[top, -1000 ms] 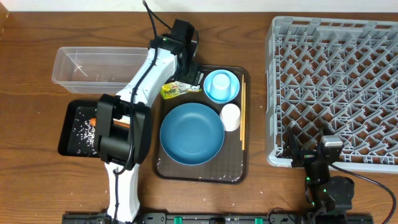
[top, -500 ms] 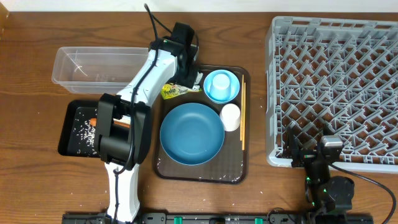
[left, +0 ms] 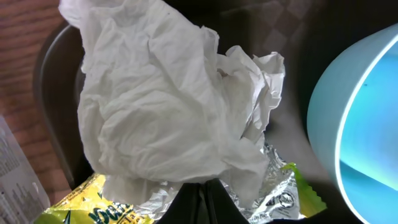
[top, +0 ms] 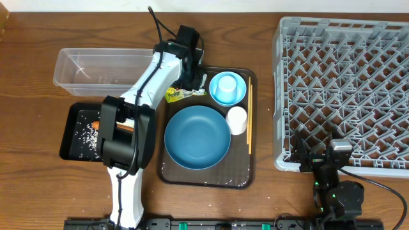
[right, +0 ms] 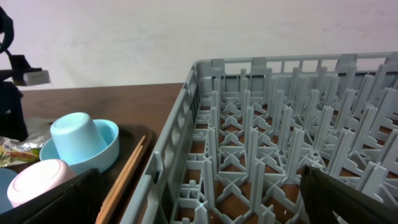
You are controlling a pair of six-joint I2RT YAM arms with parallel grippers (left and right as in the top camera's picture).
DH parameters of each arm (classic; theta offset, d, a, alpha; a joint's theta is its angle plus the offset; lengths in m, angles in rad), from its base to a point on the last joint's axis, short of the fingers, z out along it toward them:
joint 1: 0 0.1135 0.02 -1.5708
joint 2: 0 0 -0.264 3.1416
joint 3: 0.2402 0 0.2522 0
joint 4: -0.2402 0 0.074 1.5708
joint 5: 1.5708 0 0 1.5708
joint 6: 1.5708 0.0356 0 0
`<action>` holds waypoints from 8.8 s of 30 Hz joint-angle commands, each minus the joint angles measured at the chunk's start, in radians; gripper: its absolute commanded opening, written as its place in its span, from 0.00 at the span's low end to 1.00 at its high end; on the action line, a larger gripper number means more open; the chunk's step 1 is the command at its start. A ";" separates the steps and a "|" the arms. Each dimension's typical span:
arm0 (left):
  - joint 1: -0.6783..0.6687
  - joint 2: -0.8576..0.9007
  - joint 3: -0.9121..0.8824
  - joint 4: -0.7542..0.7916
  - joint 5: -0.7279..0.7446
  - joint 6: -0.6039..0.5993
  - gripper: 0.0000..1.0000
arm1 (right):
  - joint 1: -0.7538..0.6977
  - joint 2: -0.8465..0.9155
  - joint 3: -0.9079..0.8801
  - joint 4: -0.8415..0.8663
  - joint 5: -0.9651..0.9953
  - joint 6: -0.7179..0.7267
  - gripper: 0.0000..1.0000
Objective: Sort waste into correct bins and load items into the dishwasher rack
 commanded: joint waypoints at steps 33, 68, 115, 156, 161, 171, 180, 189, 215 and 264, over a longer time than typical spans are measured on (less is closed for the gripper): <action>0.311 -0.270 0.013 0.094 -0.140 -0.331 0.06 | -0.018 -0.001 -0.002 -0.003 0.010 -0.013 0.99; -0.008 -0.270 -0.193 0.012 0.024 -0.559 0.85 | -0.018 -0.001 -0.002 -0.003 0.011 -0.013 0.99; -0.019 -0.194 -0.267 0.240 0.019 -0.681 0.06 | -0.018 -0.001 -0.002 -0.003 0.011 -0.013 0.99; -0.055 -0.127 -0.269 0.224 0.093 -0.859 0.57 | -0.018 -0.001 -0.002 -0.003 0.011 -0.013 0.99; -0.060 -0.127 -0.287 0.220 0.092 -0.875 0.54 | -0.018 -0.001 -0.002 -0.003 0.011 -0.013 0.99; -0.060 -0.127 -0.313 0.232 0.074 -0.888 0.33 | -0.018 -0.001 -0.002 -0.003 0.011 -0.013 0.99; -0.058 -0.138 -0.307 0.237 0.074 -0.888 0.06 | -0.018 -0.001 -0.002 -0.003 0.011 -0.013 0.99; -0.023 -0.233 -0.258 0.255 0.042 -0.858 0.06 | -0.018 -0.001 -0.002 -0.003 0.011 -0.013 0.99; 0.341 -0.355 -0.261 0.309 -0.163 -0.834 0.17 | -0.018 -0.001 -0.002 -0.003 0.011 -0.013 0.99; 0.773 -0.559 -0.264 0.032 -0.159 -0.835 0.97 | -0.018 -0.001 -0.002 0.225 -0.227 0.747 0.99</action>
